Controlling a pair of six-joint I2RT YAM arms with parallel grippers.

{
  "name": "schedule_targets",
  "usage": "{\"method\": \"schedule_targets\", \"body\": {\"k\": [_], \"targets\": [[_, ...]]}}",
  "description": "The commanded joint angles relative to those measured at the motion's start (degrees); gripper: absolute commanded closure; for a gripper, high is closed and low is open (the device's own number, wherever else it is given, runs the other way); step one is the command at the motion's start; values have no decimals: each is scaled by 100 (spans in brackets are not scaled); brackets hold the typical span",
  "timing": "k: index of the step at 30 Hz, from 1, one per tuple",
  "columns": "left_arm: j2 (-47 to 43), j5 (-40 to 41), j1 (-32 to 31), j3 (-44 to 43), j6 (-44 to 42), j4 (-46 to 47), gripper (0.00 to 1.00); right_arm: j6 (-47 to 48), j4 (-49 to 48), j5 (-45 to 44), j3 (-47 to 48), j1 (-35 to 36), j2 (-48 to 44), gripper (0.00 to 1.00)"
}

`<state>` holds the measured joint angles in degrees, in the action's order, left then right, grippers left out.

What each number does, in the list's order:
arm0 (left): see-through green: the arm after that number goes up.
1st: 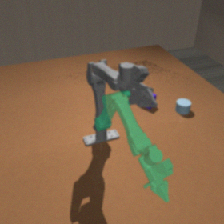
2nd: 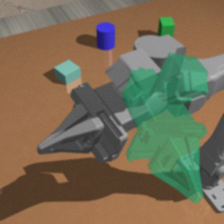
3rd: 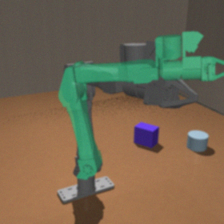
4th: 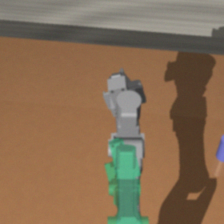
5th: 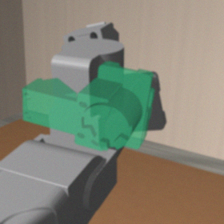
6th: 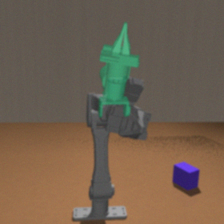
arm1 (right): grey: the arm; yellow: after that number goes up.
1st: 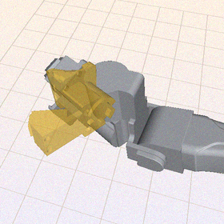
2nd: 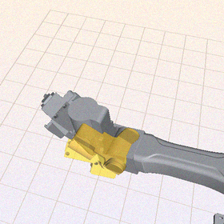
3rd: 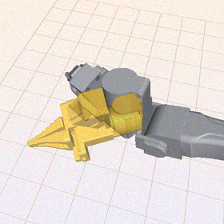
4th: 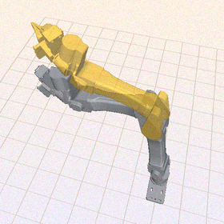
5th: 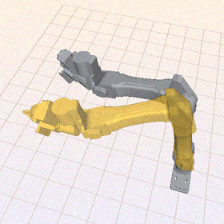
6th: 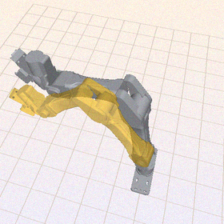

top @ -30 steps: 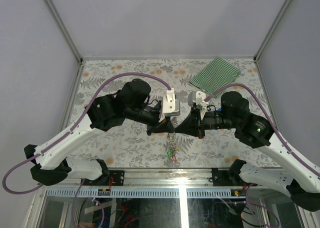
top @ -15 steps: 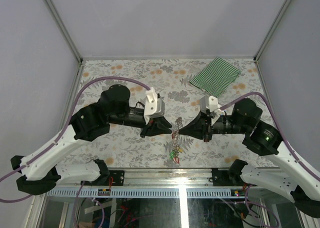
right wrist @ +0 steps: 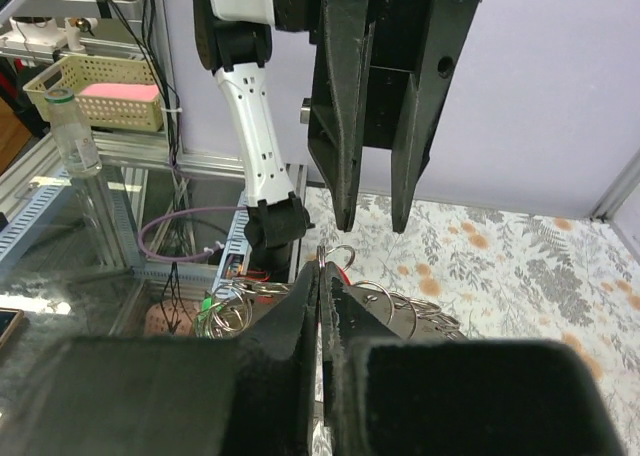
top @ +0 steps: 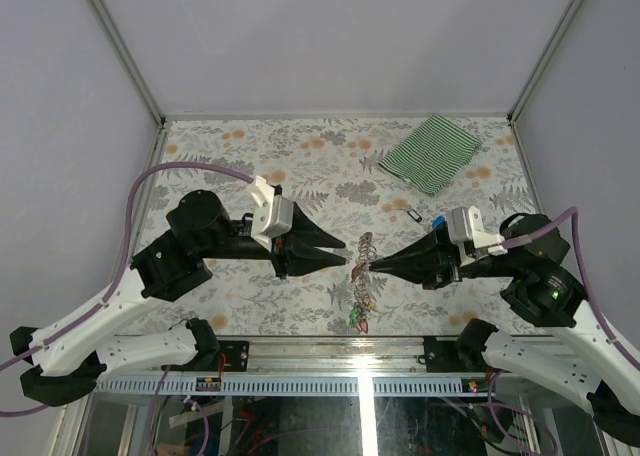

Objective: Put the keys on the keyring

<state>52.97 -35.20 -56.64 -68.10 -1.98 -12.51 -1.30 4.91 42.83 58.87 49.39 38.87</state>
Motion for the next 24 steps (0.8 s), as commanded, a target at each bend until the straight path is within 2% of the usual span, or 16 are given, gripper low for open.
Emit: {"method": "schedule_targets", "body": {"k": [1,15,24], "targets": [[-74,-144,-48,154,280,1098,70,-174,-966,311,46,5,0,100],[230,-1182,-42,116,438,1475,67,-381,-1187,449,108,10,40,100],[397,-1294,-43,36,448,1480,67,-424,-1229,472,103,8,48,100]]}}
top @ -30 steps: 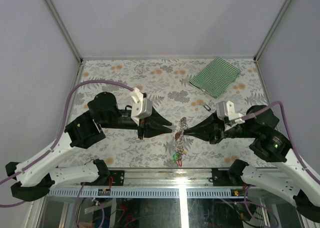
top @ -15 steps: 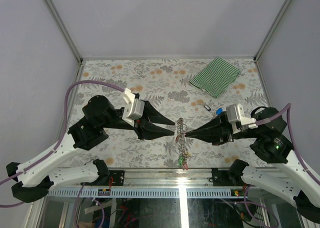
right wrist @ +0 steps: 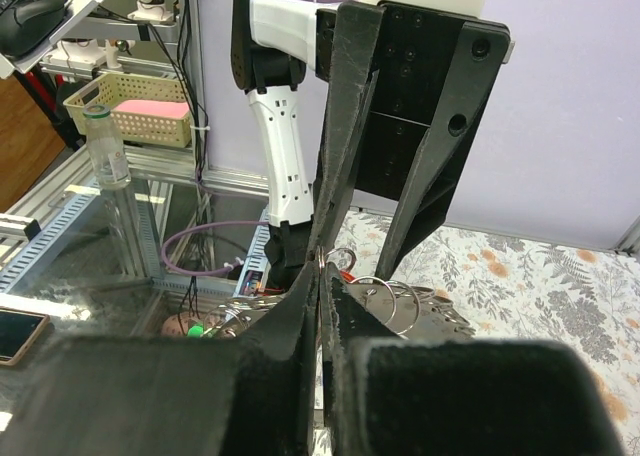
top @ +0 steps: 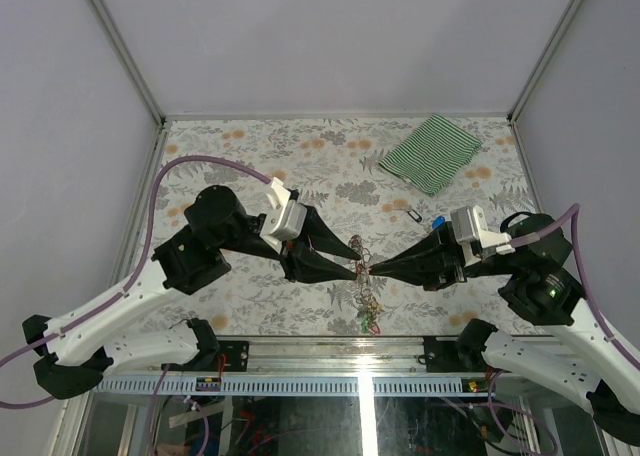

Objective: Put the keys on the keyring

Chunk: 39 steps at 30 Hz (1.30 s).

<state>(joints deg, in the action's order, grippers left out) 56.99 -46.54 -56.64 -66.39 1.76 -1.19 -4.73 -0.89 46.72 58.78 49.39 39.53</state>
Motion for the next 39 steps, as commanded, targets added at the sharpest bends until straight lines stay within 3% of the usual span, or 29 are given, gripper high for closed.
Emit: {"method": "schedule_targets", "body": {"k": [1,9,16,19,26,39], "targets": [[0,-174,-45,-141,74,347,67,-81,-650,83,109,5,-17,100],[2,-206,-47,-139,58,343,77,-59,-634,-21,81,9,-76,100],[-13,-232,-42,-145,61,373,77,-29,-569,-62,79,3,-81,100],[-61,-208,-42,-127,77,394,71,-17,-530,-60,85,6,-86,100],[-117,-207,-45,-87,132,554,70,29,-457,-50,106,2,-67,100],[-21,-338,-41,-122,158,583,76,62,-391,-148,128,6,-83,100]]}}
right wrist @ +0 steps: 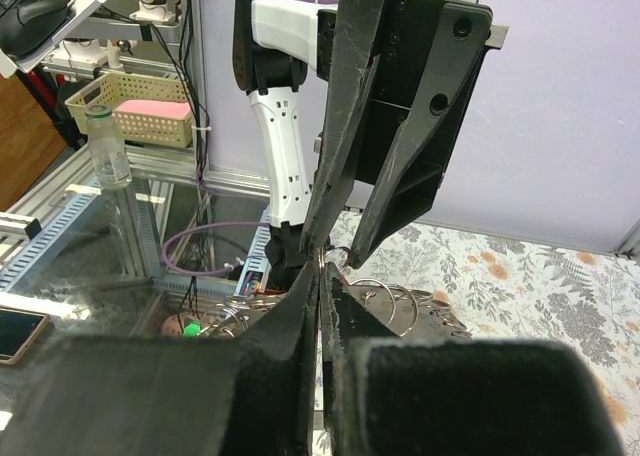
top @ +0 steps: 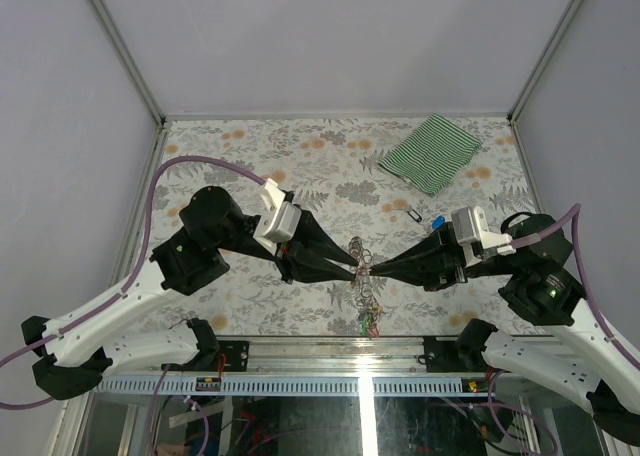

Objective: Put the keys on the keyring

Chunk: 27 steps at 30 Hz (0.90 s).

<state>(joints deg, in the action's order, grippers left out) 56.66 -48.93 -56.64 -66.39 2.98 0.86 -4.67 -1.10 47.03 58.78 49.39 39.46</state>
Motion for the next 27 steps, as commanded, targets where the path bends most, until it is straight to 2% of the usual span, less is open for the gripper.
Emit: {"method": "schedule_targets", "body": {"k": [1,10,16,22,27], "targets": [[17,-104,-40,-122,36,379,76,54,-363,-203,125,5,-79,100],[63,-126,-40,-138,35,379,81,63,-321,-272,125,4,-78,100],[30,-61,-43,-92,29,377,94,7,-414,-295,120,5,-99,100],[16,-16,-40,-66,21,388,99,-293,-944,-372,-56,8,-214,100],[62,-14,-44,-92,24,413,100,-660,-1623,-498,-297,9,-250,100]]}}
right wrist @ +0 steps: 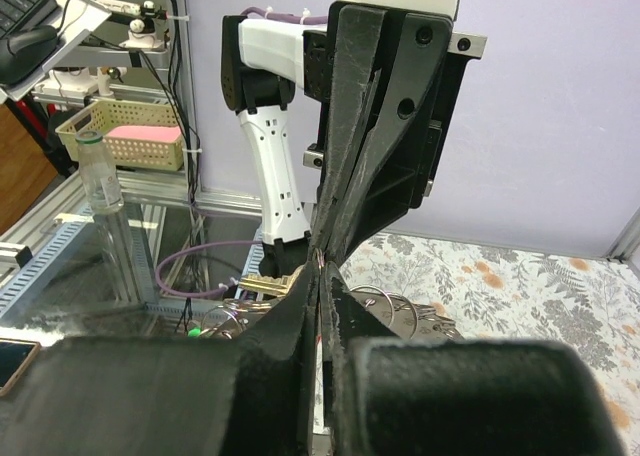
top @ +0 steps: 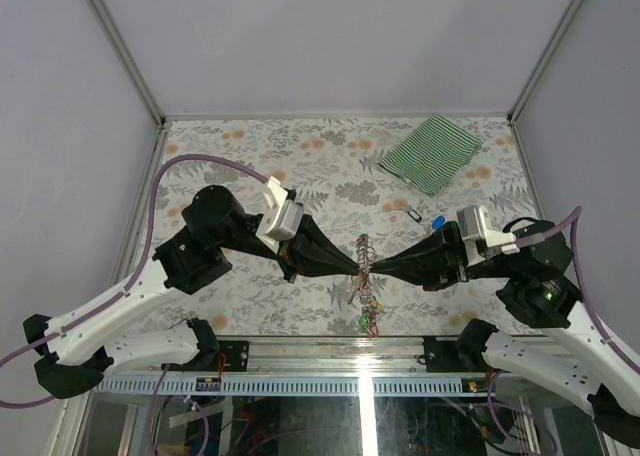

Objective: Put the keys on the keyring

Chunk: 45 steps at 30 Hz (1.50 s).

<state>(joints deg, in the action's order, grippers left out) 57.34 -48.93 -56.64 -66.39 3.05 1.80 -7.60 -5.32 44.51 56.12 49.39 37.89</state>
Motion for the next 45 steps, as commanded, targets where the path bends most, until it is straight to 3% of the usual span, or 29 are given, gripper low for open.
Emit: {"method": "schedule_targets", "body": {"k": [1,11,17,21,27,45], "targets": [[10,-14,-40,-93,20,317,100,-420,-1302,-276,-79,3,-100,100],[40,36,-44,-116,25,342,96,-672,-1849,-399,-341,6,-84,100],[-111,277,-40,-41,49,474,75,-627,-1790,-502,-416,10,-154,100],[-314,661,-40,150,153,781,69,-557,-1728,-702,-452,7,-232,100],[-444,988,-43,433,318,1251,67,-472,-1728,-1102,-496,3,-290,100],[-44,875,-42,402,565,1630,68,-339,-1674,-1271,-462,7,-239,100]]}}
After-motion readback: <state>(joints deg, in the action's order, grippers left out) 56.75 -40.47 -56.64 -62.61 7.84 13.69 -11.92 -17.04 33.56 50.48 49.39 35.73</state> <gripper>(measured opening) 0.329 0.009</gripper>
